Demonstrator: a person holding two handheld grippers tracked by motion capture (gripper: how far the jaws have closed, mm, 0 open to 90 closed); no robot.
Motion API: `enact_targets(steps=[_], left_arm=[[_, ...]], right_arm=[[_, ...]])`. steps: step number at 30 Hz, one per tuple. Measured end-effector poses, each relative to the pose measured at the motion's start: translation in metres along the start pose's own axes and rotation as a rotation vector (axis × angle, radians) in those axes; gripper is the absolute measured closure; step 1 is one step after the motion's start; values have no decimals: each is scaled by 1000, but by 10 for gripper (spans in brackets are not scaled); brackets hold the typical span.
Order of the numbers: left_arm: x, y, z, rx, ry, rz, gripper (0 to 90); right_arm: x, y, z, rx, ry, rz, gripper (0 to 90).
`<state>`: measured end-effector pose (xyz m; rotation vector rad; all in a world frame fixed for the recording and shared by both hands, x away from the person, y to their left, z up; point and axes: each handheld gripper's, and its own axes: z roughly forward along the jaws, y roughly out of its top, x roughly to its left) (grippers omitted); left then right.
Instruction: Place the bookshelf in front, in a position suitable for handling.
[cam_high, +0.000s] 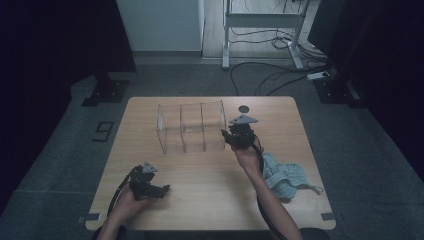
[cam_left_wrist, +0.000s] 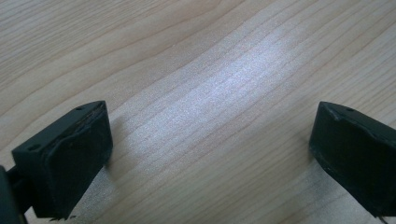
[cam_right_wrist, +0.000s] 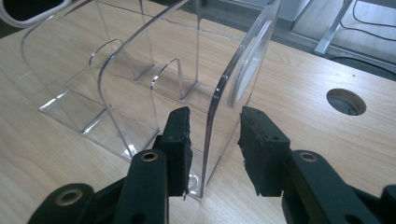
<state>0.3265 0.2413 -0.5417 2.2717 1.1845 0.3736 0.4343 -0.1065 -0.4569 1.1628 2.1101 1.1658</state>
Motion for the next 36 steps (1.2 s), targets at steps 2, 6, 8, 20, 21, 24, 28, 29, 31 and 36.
enact_targets(steps=[2,6,8,20,21,24,28,29,31,36], left_arm=[[0,0,0,0,-1,0,0],[0,0,0,0,0,0,0],[0,0,0,0,-1,0,0],[0,0,0,0,-1,1,0],[0,0,0,0,-1,1,0],[0,0,0,-1,-1,1,0],[0,0,0,0,-2,2,0],[0,0,0,-1,-3,2,0],[0,0,0,0,-4,3,0],[1,0,-1,6,-9,12,0]], right_arm=[[0,2,3,-1,-9,1,616],[0,4,9,0,-20,7,625],[1,5,13,0,-31,-4,667],[-1,4,15,0,-64,-12,794],[-3,4,14,1,-68,-12,802],[-8,3,13,2,-72,-4,823],[-14,2,10,3,-70,-1,847],[-15,1,9,3,-69,-2,851],[-16,-1,8,-1,-63,0,856],[-23,-7,1,-14,-28,-1,860]])
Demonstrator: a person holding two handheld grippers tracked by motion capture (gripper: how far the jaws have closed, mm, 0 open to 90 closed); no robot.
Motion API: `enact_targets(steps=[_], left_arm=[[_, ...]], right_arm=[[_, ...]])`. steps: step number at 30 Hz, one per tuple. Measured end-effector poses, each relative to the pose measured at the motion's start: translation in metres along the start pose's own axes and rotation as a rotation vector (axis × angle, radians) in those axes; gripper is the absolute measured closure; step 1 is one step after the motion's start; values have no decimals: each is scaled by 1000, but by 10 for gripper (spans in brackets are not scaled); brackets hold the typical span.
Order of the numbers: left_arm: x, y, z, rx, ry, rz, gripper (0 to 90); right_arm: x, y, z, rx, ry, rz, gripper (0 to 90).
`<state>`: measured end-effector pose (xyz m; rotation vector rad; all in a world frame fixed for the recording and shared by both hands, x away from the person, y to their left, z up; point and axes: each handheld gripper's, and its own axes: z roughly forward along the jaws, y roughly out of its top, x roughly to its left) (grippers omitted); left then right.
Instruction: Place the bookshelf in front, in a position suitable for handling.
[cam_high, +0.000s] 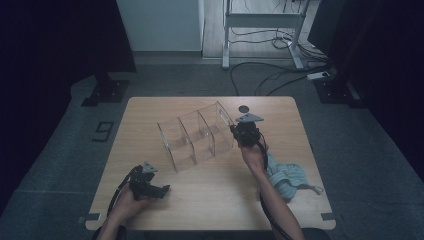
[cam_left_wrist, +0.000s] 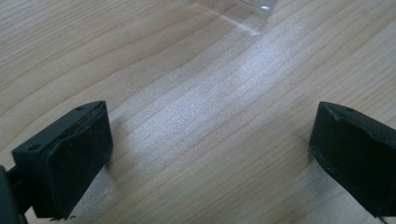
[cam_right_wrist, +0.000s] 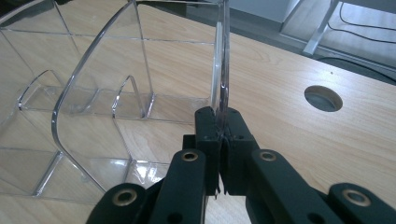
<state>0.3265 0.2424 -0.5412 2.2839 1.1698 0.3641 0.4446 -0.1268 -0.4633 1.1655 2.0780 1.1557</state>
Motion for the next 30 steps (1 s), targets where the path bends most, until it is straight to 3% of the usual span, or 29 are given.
enact_targets(steps=[6,8,12,16,21,27,30], left_arm=[[3,1,-2,33,-9,13,1],[6,3,-6,56,-2,0,43],[10,5,-12,46,-10,-11,125],[12,16,-31,-77,-15,7,146],[5,30,-48,-182,-14,65,149],[-5,45,-60,-250,-10,111,155],[-8,49,-62,-274,12,130,167]], right_arm=[[-7,-7,-10,-5,33,-13,861],[-9,-9,-14,-3,42,-18,861],[-13,-13,-20,-2,55,-28,861],[-16,-17,-30,8,77,-45,861],[-18,-22,-40,19,102,-63,860],[-18,-27,-51,34,123,-83,858],[-17,-28,-54,41,130,-94,857]])
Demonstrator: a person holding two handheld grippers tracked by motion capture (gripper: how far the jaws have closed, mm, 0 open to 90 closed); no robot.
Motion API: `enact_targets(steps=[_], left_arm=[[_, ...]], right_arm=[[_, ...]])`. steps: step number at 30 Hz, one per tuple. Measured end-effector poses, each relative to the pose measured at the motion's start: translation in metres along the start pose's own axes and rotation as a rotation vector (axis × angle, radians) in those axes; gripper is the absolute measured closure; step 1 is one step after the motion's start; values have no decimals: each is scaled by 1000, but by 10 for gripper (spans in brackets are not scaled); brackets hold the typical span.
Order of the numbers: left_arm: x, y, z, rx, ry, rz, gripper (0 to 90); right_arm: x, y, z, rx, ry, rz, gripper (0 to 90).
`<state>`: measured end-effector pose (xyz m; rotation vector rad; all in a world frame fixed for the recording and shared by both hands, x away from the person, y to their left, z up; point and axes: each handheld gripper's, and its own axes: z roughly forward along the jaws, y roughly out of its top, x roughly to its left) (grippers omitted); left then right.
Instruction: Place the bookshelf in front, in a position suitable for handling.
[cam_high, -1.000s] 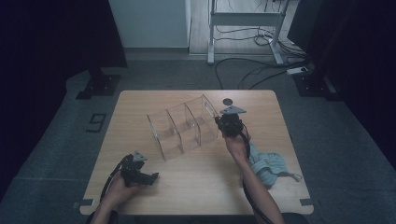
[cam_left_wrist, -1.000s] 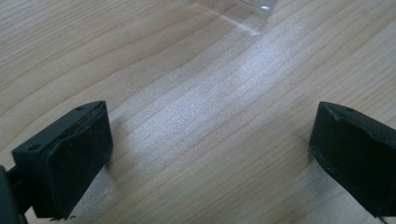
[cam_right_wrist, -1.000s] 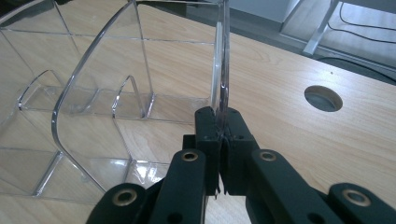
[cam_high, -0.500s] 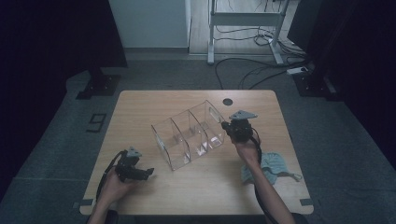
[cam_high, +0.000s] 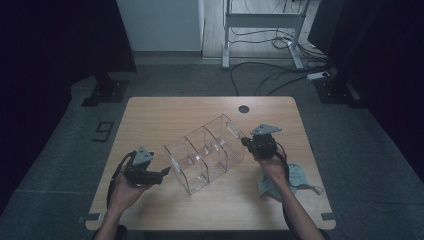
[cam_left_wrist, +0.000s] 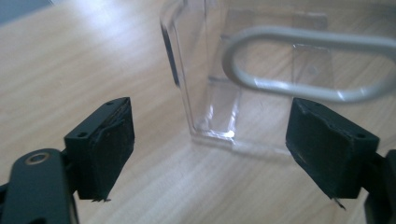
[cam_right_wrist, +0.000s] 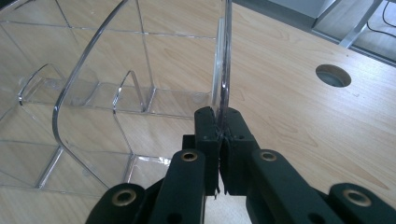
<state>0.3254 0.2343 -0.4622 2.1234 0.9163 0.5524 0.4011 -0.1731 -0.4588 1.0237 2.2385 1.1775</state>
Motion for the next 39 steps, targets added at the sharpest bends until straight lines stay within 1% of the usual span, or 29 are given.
enact_targets(steps=[1,4,5,8,13,14,15,17,19,21,24,26,27,28,31,33,36,39], left_arm=[[0,1,0,-5,5,6,172],[-1,1,1,-8,2,16,173],[-1,2,2,-15,2,25,173],[0,3,6,-18,-15,14,173],[1,7,12,-18,-18,5,200],[2,10,15,-29,-33,-10,202],[3,11,15,-46,-38,-20,200],[3,14,17,-37,-38,-10,221],[4,14,17,-38,-46,-4,215],[5,13,18,-47,-67,-5,217],[6,10,19,-73,-103,-4,271],[6,9,19,-85,-114,-8,300],[5,8,18,-89,-124,-4,325],[4,8,18,-89,-118,2,344],[1,7,16,-90,-113,9,346],[1,5,16,-101,-112,2,367],[-1,4,16,-111,-110,-2,362],[-3,4,18,-113,-93,-1,356]], right_arm=[[0,0,-1,3,2,-4,856],[2,-1,-3,9,6,-12,851],[2,-1,-4,11,6,-16,850],[2,-2,-5,11,13,-24,849],[2,-2,-5,9,14,-28,848],[2,-2,-5,9,15,-30,849],[2,-2,-5,10,16,-31,849],[3,-2,-5,12,15,-33,849],[3,-2,-5,12,11,-36,850],[1,-2,-5,12,15,-35,850],[0,-1,-5,19,21,-27,848],[-1,0,-4,26,26,-29,845],[-1,1,-4,28,27,-29,844],[-1,1,-4,31,28,-29,844],[-1,2,-4,33,24,-28,847],[-1,2,-3,34,26,-25,848],[-2,2,-3,36,29,-28,848],[-2,2,-3,38,30,-30,845]])
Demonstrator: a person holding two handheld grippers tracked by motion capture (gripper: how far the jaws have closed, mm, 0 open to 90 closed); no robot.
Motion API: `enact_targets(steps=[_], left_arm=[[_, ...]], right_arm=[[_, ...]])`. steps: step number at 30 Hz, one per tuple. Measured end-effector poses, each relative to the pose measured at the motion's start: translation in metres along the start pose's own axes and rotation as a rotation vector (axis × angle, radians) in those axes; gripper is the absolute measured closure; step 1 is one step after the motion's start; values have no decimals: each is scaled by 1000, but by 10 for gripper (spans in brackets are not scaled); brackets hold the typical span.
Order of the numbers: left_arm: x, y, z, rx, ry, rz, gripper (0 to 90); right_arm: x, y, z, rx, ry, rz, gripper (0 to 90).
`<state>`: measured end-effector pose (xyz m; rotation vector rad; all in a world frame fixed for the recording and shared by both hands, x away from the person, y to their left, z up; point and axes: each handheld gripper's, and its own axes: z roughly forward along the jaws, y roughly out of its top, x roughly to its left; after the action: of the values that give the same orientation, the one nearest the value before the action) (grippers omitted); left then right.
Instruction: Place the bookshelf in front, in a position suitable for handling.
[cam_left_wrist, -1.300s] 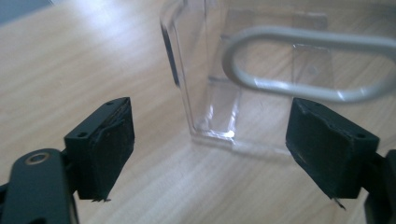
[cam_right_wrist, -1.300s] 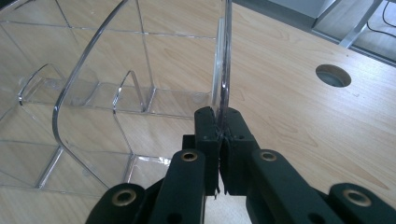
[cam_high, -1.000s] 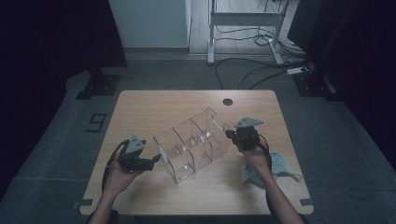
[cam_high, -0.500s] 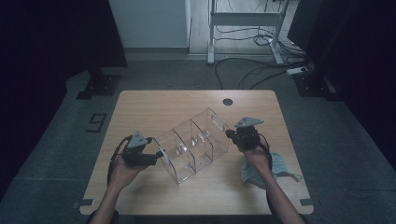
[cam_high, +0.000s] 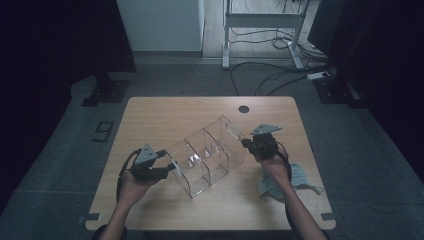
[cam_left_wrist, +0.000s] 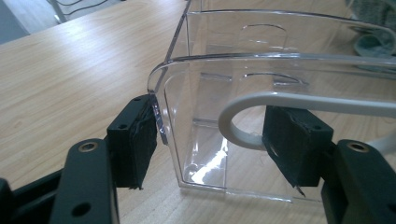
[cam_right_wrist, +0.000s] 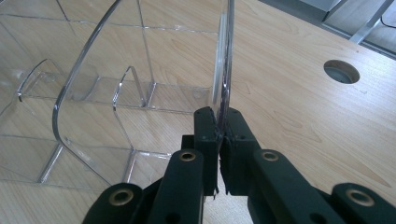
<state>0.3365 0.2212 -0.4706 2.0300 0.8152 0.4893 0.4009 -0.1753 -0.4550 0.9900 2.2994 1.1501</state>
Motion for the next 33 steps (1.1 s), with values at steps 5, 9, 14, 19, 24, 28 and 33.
enact_targets(steps=[5,9,14,19,24,28,33], left_arm=[[-4,2,5,10,36,10,358],[-1,1,3,4,32,-10,420],[-2,1,3,9,31,-9,429],[-4,0,0,7,8,-15,438],[-7,0,-2,7,-8,-31,445],[-9,-1,-2,5,-3,-33,446],[-9,-1,-2,3,1,-30,446]], right_arm=[[0,-1,-2,4,8,1,830],[1,1,-7,-7,26,3,709],[2,4,-19,-8,21,3,496],[3,0,-34,16,-2,-5,351],[6,-10,-49,49,-8,-26,273],[6,-19,-59,69,-15,-29,247],[6,-32,-68,80,-21,-19,235]])
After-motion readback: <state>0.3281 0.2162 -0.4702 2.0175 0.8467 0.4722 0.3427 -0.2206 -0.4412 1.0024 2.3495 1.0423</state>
